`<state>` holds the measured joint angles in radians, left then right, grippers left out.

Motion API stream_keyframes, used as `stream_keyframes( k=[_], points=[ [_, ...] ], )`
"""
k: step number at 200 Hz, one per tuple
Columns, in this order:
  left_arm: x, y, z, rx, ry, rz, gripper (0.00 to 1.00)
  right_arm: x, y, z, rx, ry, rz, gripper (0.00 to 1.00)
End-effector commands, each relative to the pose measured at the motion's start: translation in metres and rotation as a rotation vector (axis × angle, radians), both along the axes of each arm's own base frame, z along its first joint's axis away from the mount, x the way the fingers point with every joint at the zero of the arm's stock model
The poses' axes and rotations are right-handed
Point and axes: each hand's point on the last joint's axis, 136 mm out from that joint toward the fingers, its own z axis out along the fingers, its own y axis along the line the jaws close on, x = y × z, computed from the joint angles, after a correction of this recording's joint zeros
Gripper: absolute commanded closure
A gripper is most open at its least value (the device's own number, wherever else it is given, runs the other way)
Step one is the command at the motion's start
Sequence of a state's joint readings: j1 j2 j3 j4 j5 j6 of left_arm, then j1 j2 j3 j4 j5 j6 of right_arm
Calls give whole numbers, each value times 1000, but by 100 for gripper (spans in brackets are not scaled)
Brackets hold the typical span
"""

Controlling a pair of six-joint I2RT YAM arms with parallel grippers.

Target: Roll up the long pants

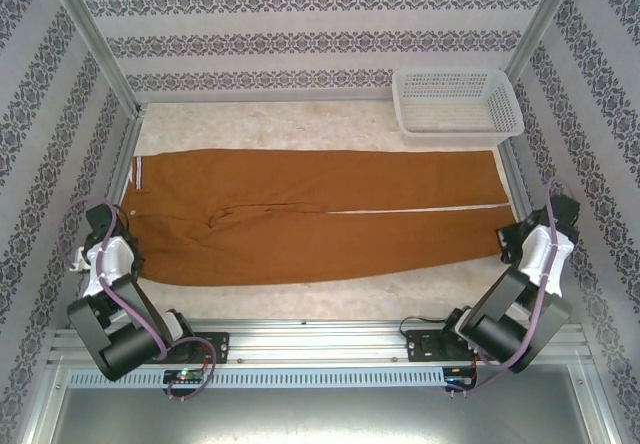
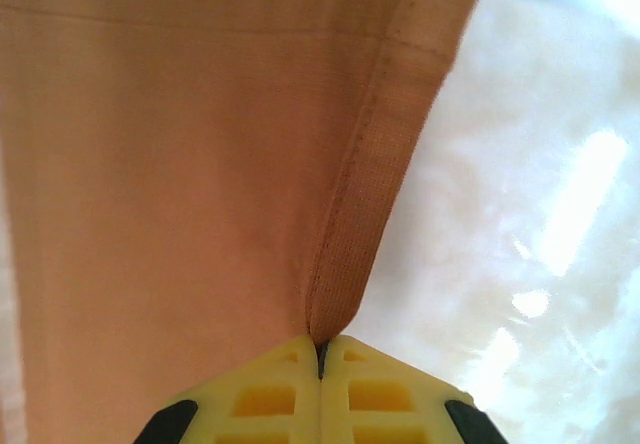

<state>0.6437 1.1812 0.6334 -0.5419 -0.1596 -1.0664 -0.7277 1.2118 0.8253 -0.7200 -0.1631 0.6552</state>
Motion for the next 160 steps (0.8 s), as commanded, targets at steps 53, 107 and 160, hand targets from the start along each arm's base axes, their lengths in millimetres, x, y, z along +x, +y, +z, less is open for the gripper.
stream_keyframes(
  k=[53,107,160],
  points=[
    [44,16,75,39,-126,-113,100,78,-42,78,-97,-165,19,100],
    [123,44,123,71,-303,-210,100,139,-57,95,-106,-178,83,100],
    [196,62,141,82,-372,-283,100,190,-62,88,-134,-134,143,100]
  ],
)
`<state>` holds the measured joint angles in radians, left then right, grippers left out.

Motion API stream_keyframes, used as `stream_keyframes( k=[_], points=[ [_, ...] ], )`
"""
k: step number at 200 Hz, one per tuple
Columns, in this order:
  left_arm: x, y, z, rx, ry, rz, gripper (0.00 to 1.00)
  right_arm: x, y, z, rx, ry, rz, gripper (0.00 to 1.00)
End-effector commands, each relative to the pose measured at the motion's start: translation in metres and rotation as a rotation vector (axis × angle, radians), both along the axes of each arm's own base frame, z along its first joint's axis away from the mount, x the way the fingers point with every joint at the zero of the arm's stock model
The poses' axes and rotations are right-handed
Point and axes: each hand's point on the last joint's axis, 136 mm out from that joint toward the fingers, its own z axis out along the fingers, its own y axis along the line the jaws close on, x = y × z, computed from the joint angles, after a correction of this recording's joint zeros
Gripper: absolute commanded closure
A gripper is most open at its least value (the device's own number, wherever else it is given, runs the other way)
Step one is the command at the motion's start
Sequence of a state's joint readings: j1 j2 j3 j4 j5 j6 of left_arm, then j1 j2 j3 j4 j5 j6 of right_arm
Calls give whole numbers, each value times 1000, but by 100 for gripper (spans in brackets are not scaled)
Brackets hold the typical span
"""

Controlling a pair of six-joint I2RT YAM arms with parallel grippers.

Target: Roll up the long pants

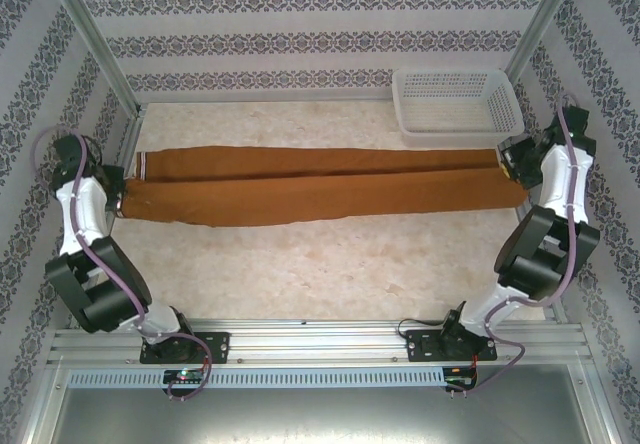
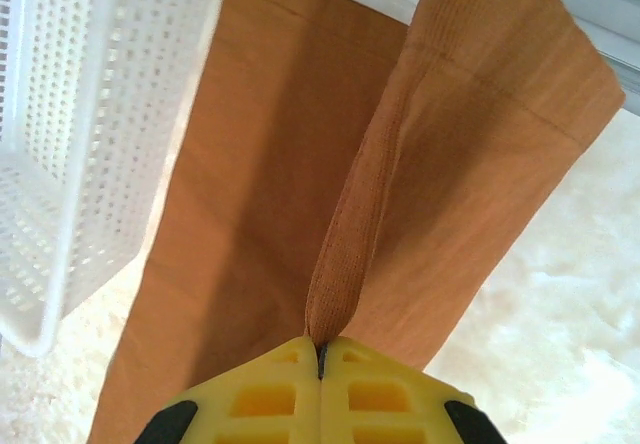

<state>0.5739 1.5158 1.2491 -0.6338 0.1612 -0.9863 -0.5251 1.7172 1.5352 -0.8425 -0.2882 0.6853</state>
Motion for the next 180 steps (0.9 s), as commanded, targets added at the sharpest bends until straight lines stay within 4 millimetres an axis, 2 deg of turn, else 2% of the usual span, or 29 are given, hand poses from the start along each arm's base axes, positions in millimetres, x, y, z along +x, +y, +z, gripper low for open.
stream_keyframes(
  k=[1,32,91,94,101,102,103,105,106,108,110,112,118,121,126,130,148,168,172,175,180],
  points=[
    [38,45,35,162,-108,36,100,23,-52,10,-186,-15,-95,100],
    [72,51,21,143,-92,13,100,50,-54,-5,-205,28,-58,100],
    [128,61,-26,129,-16,-24,100,99,-58,-40,-265,101,16,100],
    [131,62,-27,131,-15,-27,96,102,-58,-39,-270,98,20,100],
    [138,62,-28,139,-16,-36,75,109,-57,-42,-279,96,33,99],
    [139,62,-28,142,-18,-37,66,110,-57,-42,-282,95,36,97],
    [140,63,-29,142,-18,-39,62,110,-57,-42,-283,94,37,95],
    [143,62,-28,146,-23,-43,35,112,-57,-42,-285,92,40,89],
    [144,63,-29,147,-23,-44,29,113,-57,-42,-288,90,43,85],
    [146,63,-29,151,-25,-46,9,115,-57,-42,-291,88,45,78],
    [147,63,-29,154,-26,-48,2,117,-57,-41,-297,82,49,69],
    [149,63,-29,156,-27,-49,1,119,-56,-41,-301,78,54,60],
    [152,62,-29,159,-19,-48,0,123,-56,-38,-319,67,64,32],
    [153,62,-28,162,-15,-51,0,125,-56,-37,-329,63,66,20],
    [157,61,-27,166,-15,-63,0,127,-55,-34,-344,58,73,8],
    [159,60,-24,166,-18,-75,0,127,-55,-30,-358,54,73,3],
    [163,52,-11,161,-54,-107,0,128,-51,-6,-406,25,82,2],
    [150,44,4,163,-76,-102,1,118,-43,24,-449,-11,102,5],
    [148,41,8,164,-85,-106,10,115,-38,30,-454,-21,113,9],
    [145,39,10,165,-87,-108,25,112,-35,33,-455,-29,122,13],
    [140,36,13,166,-90,-109,47,109,-29,38,-454,-48,138,26]
  ],
)
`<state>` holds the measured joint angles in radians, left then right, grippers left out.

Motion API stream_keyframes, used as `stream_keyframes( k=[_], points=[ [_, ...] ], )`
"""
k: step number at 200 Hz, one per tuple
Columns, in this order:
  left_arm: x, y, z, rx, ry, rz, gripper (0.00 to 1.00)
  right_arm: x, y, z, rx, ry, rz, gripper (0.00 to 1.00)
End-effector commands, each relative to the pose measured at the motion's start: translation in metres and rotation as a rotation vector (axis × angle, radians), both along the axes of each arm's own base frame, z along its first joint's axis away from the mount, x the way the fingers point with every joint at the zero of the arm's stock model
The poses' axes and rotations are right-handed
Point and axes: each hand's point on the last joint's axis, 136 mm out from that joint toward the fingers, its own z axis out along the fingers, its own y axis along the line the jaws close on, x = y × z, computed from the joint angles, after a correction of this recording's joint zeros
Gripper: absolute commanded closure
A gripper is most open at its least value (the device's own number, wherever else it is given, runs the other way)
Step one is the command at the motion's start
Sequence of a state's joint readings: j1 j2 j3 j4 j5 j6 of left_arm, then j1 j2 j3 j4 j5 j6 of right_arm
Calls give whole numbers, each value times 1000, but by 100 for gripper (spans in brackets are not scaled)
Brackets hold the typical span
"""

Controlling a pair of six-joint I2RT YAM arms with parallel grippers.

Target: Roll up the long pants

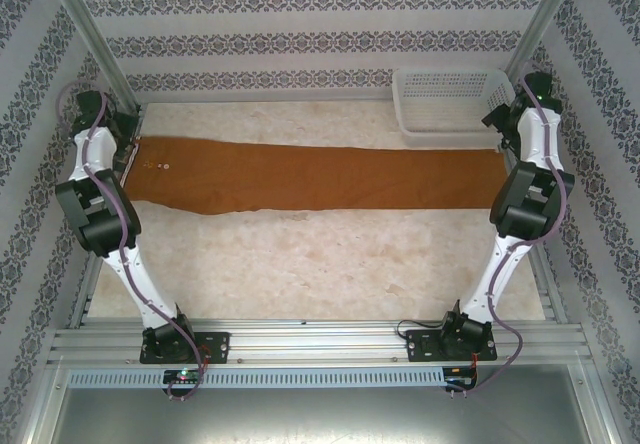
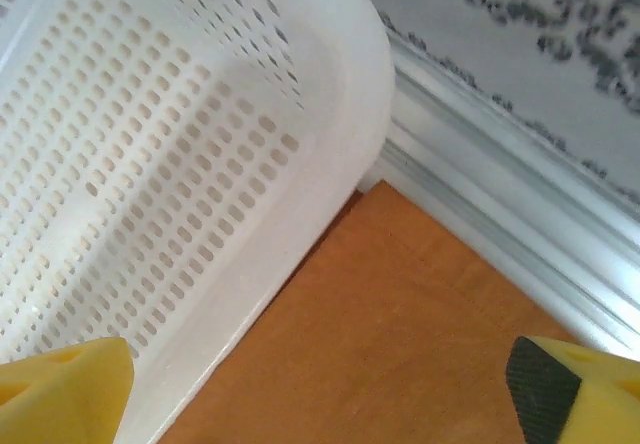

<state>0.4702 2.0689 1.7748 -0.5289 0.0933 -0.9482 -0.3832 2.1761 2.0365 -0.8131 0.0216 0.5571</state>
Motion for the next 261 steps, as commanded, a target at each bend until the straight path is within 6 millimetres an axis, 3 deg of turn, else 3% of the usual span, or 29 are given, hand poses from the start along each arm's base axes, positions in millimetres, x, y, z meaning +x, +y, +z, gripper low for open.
stream_keyframes(
  k=[1,3,11,15,17,33,58,96,128,153,183,228,261],
  points=[
    [-13,-10,40,56,-60,-18,51,-12,14,70,-107,-116,62,30],
    [-15,-12,40,55,-59,-20,57,-13,17,71,-101,-123,71,36],
    [-21,-21,41,55,-59,-31,87,-19,26,74,-85,-149,94,81],
    [-24,-26,41,56,-58,-39,99,-23,31,75,-78,-155,99,96],
    [-26,-29,39,55,-54,-45,100,-25,34,73,-73,-156,103,100],
    [-34,-59,24,49,-29,-90,100,-39,55,63,-37,-158,140,100],
    [-34,-96,-21,35,23,-145,100,-58,79,15,28,-66,193,100],
    [-25,-100,-93,-12,155,-122,100,-79,80,-61,60,150,220,100],
    [-31,-93,-122,-11,265,-98,100,-82,80,-98,98,221,228,100],
    [-49,-93,-131,-13,349,-89,100,-91,78,-122,99,301,234,100],
    [-78,-89,-124,30,464,-95,100,-113,78,-139,97,401,243,100],
    [-138,-81,-102,114,601,-92,100,-164,77,-137,79,504,221,100],
    [-181,-85,-91,146,621,-73,100,-201,79,-134,76,526,193,100]
  ],
)
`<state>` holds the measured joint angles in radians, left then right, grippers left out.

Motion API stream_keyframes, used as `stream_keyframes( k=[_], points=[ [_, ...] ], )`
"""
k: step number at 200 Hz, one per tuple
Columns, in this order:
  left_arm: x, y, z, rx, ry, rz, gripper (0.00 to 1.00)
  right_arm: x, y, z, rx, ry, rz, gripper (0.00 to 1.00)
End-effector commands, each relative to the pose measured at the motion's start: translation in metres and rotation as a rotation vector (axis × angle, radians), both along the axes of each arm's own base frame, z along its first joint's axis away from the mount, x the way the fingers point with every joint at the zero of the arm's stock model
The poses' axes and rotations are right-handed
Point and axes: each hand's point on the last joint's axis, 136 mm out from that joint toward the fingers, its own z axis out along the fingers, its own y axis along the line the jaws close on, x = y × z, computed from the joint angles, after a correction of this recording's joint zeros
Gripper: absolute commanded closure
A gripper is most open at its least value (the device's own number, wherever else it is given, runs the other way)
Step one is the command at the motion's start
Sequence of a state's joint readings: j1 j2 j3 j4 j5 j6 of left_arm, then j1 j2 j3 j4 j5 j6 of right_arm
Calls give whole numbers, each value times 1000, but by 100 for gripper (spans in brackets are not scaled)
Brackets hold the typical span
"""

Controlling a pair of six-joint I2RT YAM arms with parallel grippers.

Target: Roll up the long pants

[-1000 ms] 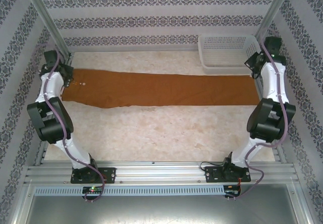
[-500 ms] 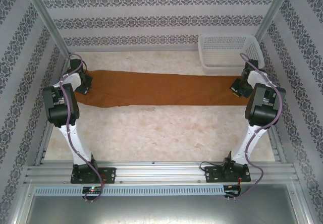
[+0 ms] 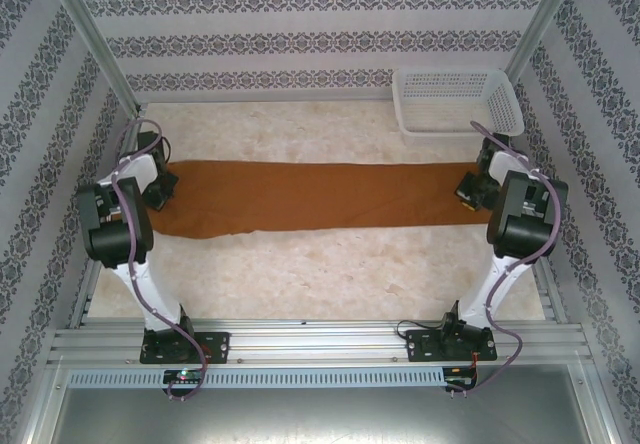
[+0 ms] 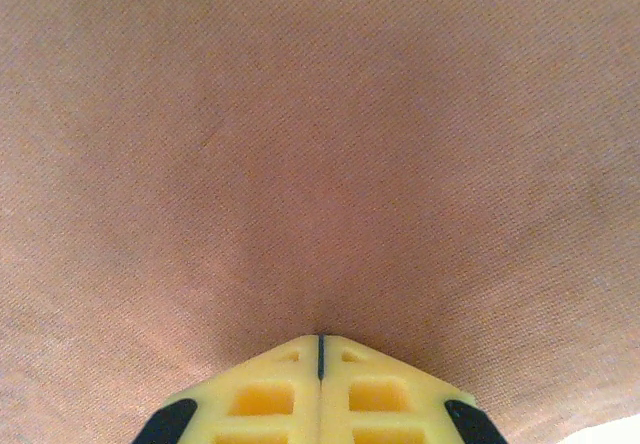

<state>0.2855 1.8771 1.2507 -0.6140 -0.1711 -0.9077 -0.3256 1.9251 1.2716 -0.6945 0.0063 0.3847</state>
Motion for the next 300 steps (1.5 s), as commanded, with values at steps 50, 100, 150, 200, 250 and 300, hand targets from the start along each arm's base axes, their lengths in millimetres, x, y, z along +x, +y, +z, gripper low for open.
stream_keyframes(
  k=[50,100,150,200,250,300],
  points=[
    [-44,-16,38,-19,-57,-35,4,-31,-13,58,-85,-32,-32,7],
    [-28,-18,86,2,-184,-83,0,-26,-70,82,-136,-62,-165,2],
    [-25,-19,93,-6,-192,-68,0,-44,-70,25,-78,40,-207,3],
    [-22,-16,104,8,-207,-56,0,-51,-65,-10,-35,136,-188,4],
    [-26,-18,99,2,-200,-46,0,-47,-67,-28,-48,207,-149,16],
    [-28,-17,98,10,-188,-51,0,-51,-63,-52,-19,268,-133,97]
  ],
)
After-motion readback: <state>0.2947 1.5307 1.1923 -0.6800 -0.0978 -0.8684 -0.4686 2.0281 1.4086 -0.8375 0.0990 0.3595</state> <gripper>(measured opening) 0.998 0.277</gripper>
